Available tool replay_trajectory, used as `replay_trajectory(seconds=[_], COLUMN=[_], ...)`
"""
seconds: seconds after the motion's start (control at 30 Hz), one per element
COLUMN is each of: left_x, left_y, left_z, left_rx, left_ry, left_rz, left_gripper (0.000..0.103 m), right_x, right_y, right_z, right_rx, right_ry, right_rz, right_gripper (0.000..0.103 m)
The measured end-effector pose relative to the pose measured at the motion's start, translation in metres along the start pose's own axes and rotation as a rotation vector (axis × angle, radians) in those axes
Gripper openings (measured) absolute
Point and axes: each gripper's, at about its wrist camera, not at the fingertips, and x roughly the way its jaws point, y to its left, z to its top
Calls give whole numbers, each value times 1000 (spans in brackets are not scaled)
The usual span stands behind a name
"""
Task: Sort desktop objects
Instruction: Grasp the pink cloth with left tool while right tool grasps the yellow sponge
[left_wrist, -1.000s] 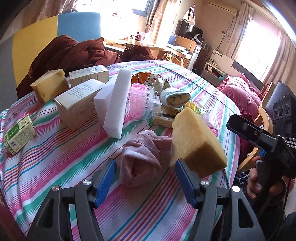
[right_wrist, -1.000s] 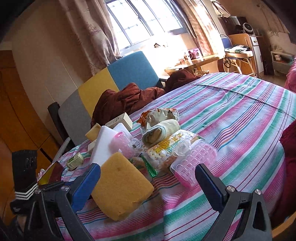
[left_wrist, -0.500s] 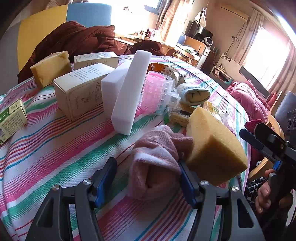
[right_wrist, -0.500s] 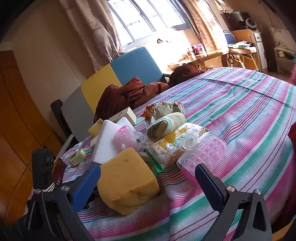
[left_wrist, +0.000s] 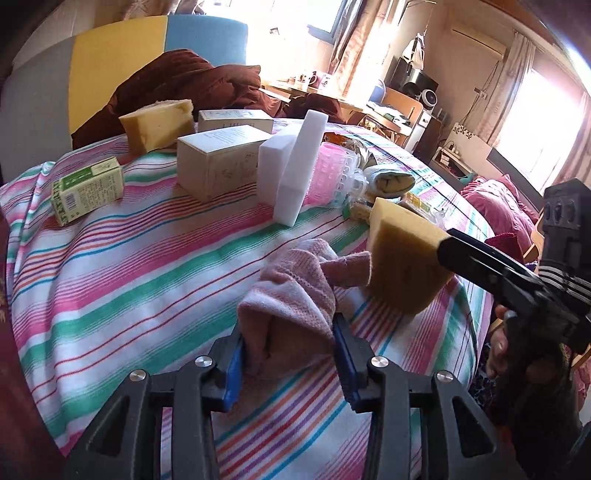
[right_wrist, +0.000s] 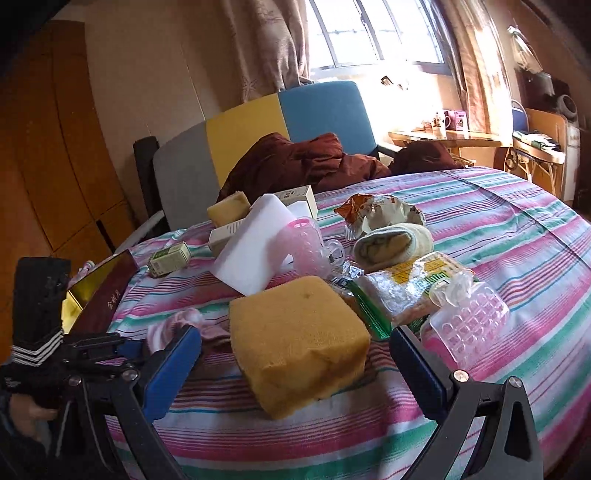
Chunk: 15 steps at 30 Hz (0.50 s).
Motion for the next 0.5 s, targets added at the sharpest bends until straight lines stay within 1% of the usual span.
replay_trajectory(seconds=[0.07, 0.13, 0.27, 0.33, 0.4, 0.5], left_x=[-6, -13, -20, -20, -19, -18], left_y=[3, 5, 3, 2, 1, 2], left_z=[-4, -9, -17, -19, -20, -22], left_rx=[-17, -31, -2, 9, 12, 8], left_ry=[-4, -9, -35, -47, -58, -70], left_rz=[0, 5, 23, 22, 6, -11], left_gripper=[42, 42, 43, 46, 54, 57], right_x=[10, 13, 13, 12, 12, 12], right_y=[-1, 0, 5, 8, 10, 14], right_z=[1, 0, -5, -8, -11, -15], right_rx=[-4, -4, -3, -2, -1, -1], right_ry=[26, 39, 44, 47, 50, 54], right_rz=[15, 29, 38, 42, 47, 53], right_gripper=[103, 98, 79, 79, 79, 81])
